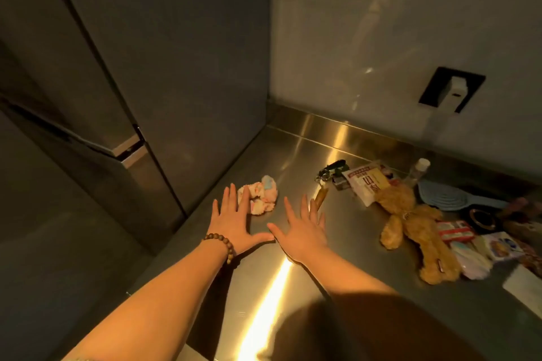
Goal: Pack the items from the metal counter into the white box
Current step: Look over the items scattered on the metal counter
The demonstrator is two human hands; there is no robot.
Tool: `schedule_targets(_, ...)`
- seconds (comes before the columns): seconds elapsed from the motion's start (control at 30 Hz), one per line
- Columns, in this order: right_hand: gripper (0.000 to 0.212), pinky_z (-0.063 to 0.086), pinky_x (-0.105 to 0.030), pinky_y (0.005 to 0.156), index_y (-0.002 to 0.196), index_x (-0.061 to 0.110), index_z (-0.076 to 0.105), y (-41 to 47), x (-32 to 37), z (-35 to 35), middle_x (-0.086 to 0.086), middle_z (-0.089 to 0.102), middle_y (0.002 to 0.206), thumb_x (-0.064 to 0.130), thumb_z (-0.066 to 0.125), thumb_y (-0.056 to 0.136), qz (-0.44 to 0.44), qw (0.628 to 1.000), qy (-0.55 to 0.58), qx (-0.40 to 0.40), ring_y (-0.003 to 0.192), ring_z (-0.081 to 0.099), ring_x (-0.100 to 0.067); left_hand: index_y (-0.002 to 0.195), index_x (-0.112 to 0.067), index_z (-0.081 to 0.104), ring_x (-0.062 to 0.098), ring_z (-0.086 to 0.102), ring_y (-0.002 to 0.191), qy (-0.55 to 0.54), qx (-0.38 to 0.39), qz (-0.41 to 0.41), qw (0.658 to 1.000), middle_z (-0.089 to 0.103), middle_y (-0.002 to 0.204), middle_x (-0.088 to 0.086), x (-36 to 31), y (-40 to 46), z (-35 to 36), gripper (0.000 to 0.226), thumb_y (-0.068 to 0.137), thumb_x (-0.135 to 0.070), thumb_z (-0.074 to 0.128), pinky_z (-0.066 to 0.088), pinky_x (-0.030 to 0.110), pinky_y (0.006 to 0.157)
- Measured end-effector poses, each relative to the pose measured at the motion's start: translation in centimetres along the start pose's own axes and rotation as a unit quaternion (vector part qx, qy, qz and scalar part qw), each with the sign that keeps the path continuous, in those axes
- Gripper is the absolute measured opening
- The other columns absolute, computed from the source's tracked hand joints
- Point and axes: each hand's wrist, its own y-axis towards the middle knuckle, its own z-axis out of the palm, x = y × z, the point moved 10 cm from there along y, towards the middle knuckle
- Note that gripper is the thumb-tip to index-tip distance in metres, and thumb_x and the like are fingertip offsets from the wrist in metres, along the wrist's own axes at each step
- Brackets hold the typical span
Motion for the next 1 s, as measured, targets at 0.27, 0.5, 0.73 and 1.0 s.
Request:
schedule_targets(0.27,0.062,-0.001,-0.043,0.116,0.151,0.029,-0.007,0.7,-1.1,0.3,-0.012,-0.016,0.158,0.043,0.025,0.099,-0.012,1.000,-0.003,-0.014,0.145,-0.015,-0.027,0.144,-0.027,-0.022,0.021,-0.016,0.142,-0.011,0.058,0.099,0.993,-0.033,0.144,0.000,-2.4,2.0,1.7,0.128,0.051,-0.099,0.027,-0.012,0.042,0.112)
schedule_targets(0.5,0.069,0.003,-0.043,0.119,0.151,0.016,-0.003,-1.2,-7.0,-1.1,-0.002,-0.011,0.159,0.017,0.036,0.095,-0.003,1.000,-0.020,-0.017,0.146,-0.008,-0.025,0.146,-0.028,-0.019,0.019,-0.015,0.142,-0.003,0.070,0.167,0.983,-0.029,0.148,-0.001,-10.3,2.7,3.2,0.127,0.051,-0.099,0.026,-0.012,0.044,0.113)
schedule_targets(0.73,0.062,-0.004,-0.048,0.117,0.151,0.016,-0.002,-4.5,-13.8,-2.1,0.001,-0.009,0.159,0.021,0.027,0.097,0.020,0.997,-0.079,-0.009,0.145,-0.013,-0.020,0.146,-0.026,-0.019,0.020,-0.016,0.142,0.018,0.076,0.207,0.975,-0.026,0.152,0.004,-18.4,2.5,4.8,0.127,0.050,-0.100,0.020,-0.011,0.047,0.114)
schedule_targets(1.0,0.059,-0.018,-0.046,0.112,0.150,0.012,0.001,-7.0,-20.5,-1.9,-0.004,-0.006,0.160,0.032,0.020,0.098,0.088,0.985,-0.145,-0.033,0.145,-0.014,-0.023,0.149,-0.023,-0.009,0.020,-0.012,0.143,0.036,0.095,0.238,0.966,-0.015,0.156,0.007,-26.5,2.1,5.9,0.122,0.055,-0.098,0.016,-0.013,0.046,0.110)
